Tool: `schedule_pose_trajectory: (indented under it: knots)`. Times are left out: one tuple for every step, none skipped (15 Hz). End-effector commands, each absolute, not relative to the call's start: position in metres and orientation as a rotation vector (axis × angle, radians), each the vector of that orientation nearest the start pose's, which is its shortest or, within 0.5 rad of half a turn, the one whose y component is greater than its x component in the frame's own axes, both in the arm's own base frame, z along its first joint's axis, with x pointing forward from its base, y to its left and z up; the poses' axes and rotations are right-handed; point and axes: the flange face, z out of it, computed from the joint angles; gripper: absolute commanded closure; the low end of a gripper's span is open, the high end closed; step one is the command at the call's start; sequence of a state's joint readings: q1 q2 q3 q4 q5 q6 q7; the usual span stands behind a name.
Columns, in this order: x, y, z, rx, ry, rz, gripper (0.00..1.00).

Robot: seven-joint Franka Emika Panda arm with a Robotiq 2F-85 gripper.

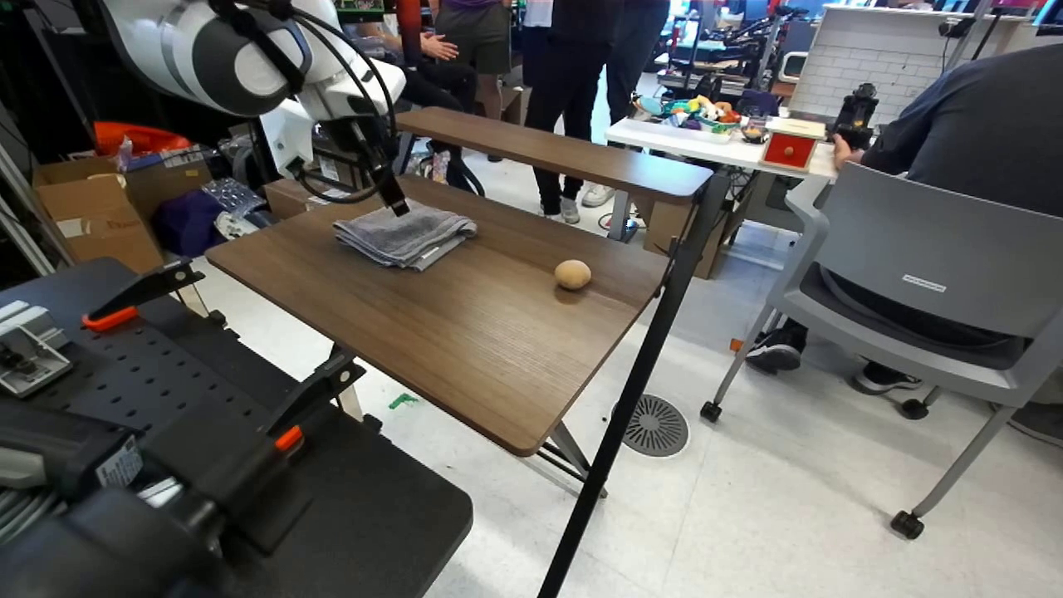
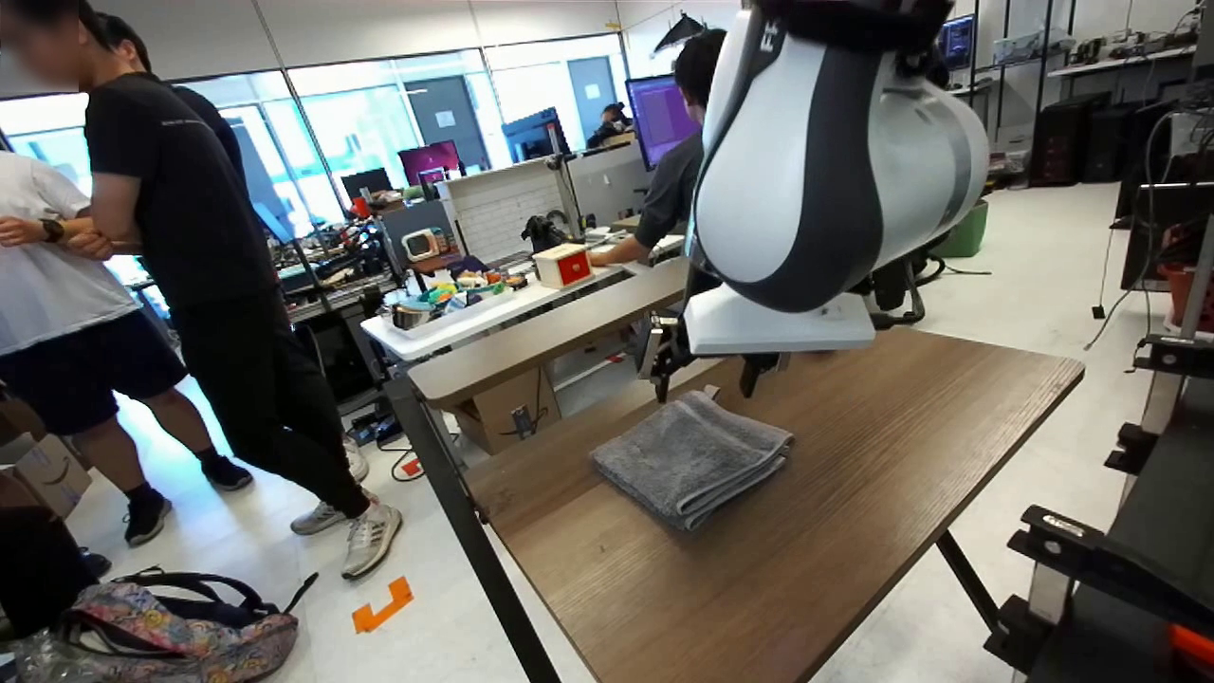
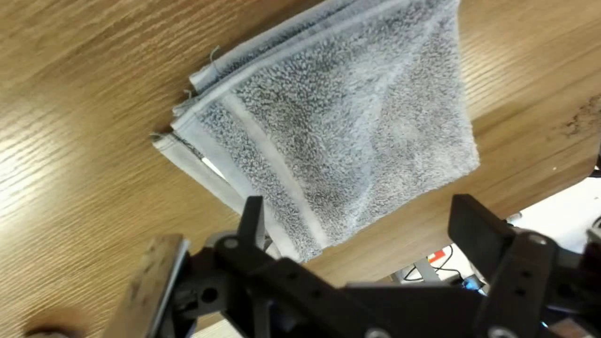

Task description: Move the ball to the right and use the cloth to wipe the table

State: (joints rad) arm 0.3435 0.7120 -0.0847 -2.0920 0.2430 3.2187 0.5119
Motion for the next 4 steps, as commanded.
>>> schedule_pose_trajectory:
  knots:
    - [0.582,0.129,0.125,-2.862,0.682,-0.59,0.0]
    - [0.582,0.129,0.121,-2.865,0.682,-0.587,0.0]
    - [0.581,0.129,0.116,-2.871,0.68,-0.579,0.0]
    - [0.58,0.128,0.111,-2.876,0.681,-0.572,0.0]
